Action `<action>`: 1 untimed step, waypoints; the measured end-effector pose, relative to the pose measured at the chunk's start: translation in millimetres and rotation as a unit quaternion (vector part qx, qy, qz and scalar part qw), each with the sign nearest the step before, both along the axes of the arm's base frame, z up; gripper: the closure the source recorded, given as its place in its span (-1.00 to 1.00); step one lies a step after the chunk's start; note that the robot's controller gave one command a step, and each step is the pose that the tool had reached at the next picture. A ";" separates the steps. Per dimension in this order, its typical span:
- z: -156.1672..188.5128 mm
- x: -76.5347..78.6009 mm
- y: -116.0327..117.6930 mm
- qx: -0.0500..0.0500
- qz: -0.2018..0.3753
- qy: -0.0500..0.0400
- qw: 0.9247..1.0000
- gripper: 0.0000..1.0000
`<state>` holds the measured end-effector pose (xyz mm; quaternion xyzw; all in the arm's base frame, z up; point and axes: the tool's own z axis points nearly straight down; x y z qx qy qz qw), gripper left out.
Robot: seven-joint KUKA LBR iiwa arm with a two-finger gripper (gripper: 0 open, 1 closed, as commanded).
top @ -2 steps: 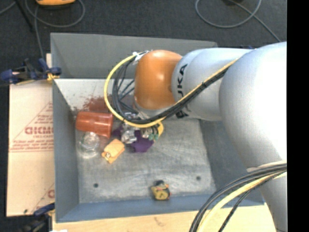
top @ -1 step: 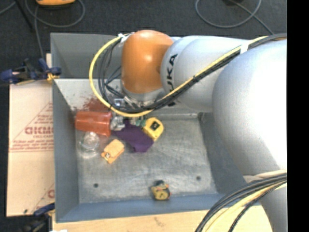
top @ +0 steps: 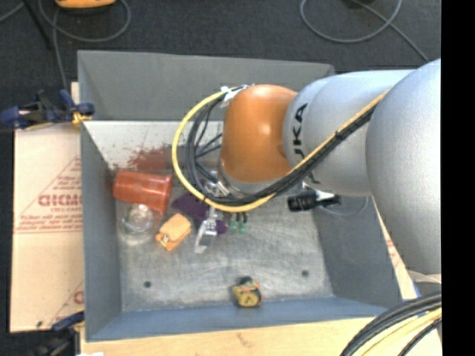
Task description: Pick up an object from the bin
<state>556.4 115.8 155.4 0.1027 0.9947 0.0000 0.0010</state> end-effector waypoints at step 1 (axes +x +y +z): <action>0.1 0.0 0.4 0.000 0.000 0.000 1.000 -1.00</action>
Offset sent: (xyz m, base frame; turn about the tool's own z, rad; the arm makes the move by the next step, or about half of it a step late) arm 0.0490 -0.0424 -0.0517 -0.3667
